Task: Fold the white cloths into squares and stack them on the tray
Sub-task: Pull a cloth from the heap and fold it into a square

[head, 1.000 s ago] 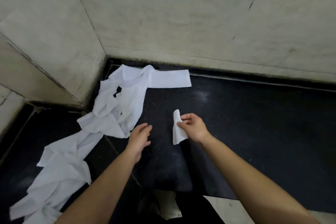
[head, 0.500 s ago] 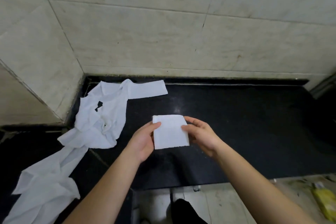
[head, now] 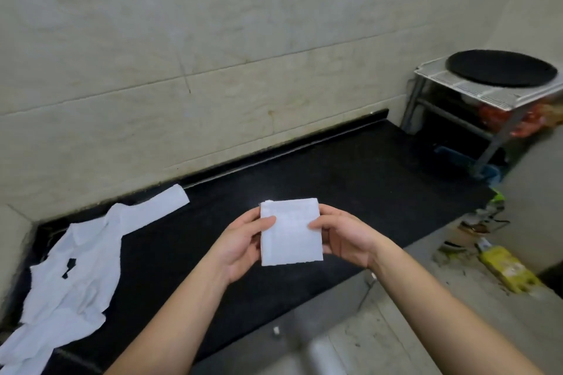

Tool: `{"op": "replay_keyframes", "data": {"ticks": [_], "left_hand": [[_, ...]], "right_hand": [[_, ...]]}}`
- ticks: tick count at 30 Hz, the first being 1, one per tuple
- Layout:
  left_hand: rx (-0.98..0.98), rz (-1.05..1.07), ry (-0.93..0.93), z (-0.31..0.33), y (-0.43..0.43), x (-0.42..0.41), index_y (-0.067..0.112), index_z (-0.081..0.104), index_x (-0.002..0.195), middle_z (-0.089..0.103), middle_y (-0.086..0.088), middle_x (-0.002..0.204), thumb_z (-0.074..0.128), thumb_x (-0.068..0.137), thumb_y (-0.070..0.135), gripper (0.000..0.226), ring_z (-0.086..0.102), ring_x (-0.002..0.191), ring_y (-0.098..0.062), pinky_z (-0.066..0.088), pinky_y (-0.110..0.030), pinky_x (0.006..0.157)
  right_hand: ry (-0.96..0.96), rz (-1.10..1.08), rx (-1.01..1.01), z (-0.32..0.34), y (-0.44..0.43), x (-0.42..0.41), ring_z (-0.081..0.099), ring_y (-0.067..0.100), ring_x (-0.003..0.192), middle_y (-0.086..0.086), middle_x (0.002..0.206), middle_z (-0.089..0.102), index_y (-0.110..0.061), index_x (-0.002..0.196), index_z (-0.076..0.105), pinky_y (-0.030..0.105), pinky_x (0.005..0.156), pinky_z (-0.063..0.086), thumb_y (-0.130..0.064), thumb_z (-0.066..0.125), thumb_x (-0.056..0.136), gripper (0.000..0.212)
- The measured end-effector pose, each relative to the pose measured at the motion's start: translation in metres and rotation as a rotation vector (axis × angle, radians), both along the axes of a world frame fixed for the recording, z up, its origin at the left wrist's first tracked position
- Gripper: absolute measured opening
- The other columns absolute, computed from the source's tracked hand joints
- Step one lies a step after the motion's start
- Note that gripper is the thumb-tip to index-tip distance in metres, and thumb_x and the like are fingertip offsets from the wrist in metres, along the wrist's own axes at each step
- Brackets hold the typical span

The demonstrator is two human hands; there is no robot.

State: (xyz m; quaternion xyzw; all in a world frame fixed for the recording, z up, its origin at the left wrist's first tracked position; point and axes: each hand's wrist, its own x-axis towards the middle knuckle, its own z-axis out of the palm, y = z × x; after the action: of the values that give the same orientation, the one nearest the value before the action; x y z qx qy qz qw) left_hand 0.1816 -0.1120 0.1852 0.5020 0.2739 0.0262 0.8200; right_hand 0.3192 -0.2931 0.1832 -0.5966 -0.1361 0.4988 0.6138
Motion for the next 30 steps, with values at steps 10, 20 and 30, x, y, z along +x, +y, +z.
{"op": "replay_keyframes", "data": {"ticks": [10,20,30], "left_hand": [[0.046,-0.216,0.044,-0.005,-0.232,0.199,0.009,0.065,0.126,0.07,-0.015,0.122,0.066,0.091,0.015,0.035,0.065,0.116,-0.033,0.053,-0.05,0.096],[0.061,-0.311,0.038,0.005,-0.327,0.36,0.009,0.066,0.125,0.071,-0.012,0.12,0.064,0.094,0.017,0.032,0.067,0.113,-0.029,0.058,-0.042,0.087],[0.039,-0.339,0.028,0.014,-0.326,0.588,0.009,0.065,0.125,0.073,-0.012,0.117,0.067,0.093,0.017,0.033,0.068,0.111,-0.029,0.059,-0.044,0.084]], "right_hand": [[-0.007,-0.306,-0.004,-0.004,-0.252,0.15,0.069,0.026,0.112,0.008,0.119,0.073,-0.02,0.126,0.066,0.048,0.099,0.054,-0.007,0.051,0.099,0.033],[-0.003,-0.459,0.041,-0.01,-0.353,0.294,0.069,0.027,0.113,0.008,0.121,0.072,-0.018,0.132,0.061,0.045,0.097,0.055,-0.012,0.052,0.102,0.032],[-0.123,-0.567,-0.037,0.028,-0.35,0.492,0.073,0.018,0.102,-0.001,0.111,0.076,-0.023,0.126,0.064,0.036,0.084,0.059,-0.018,0.055,0.103,0.026]]}}
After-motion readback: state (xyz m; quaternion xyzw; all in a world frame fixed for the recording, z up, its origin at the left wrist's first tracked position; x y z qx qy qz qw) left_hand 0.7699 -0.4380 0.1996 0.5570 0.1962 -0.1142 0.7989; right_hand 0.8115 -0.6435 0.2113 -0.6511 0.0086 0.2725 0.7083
